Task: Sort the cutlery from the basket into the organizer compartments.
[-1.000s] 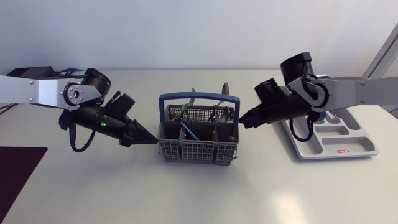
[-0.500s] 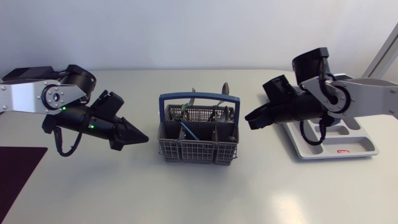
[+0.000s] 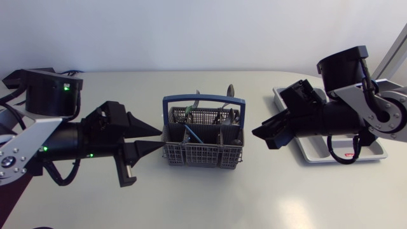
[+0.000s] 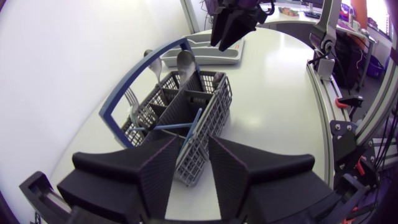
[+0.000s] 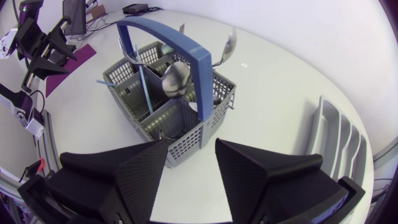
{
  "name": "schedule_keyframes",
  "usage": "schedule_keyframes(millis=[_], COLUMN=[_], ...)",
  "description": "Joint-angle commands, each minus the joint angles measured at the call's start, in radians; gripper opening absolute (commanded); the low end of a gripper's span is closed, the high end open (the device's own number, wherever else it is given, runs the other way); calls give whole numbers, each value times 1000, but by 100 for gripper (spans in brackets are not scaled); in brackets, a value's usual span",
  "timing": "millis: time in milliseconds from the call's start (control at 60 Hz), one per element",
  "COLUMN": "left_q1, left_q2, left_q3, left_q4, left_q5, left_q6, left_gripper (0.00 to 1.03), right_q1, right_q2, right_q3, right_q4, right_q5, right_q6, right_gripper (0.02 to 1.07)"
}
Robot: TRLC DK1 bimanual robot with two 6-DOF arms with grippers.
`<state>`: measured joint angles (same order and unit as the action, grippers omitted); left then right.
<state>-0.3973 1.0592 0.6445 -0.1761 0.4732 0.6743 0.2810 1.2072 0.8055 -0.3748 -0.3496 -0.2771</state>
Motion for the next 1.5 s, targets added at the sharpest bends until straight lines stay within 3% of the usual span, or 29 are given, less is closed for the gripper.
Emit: schedule_keyframes(millis=[0,283,850,1133,1233,1483], left_q1=[-54,-121,-141,-143,-143,-130], left_q2=[38,205,363,375,380,341], left_q3=[-11,18,90,95,99,113], left_q4=[43,156,276,305,306,294], left_q5=[-27,-56,-88,-88,-88,-88], left_q6=[7,11,5,2,2,-25], left_gripper=[38,39,38,17,4,4], right_q1=[34,98,193,296,313,331], right_q2=[-23,-41,-58,-94,-90,-86], right_q3=[-25,-35,-80,-118,-124,-126], right_q4=[-26,-33,-6,17,27,22], right_q5=[11,31,26,23,24,29], right_q6=[-10,7,10,1,4,1], right_gripper=[71,74,74,77,77,77])
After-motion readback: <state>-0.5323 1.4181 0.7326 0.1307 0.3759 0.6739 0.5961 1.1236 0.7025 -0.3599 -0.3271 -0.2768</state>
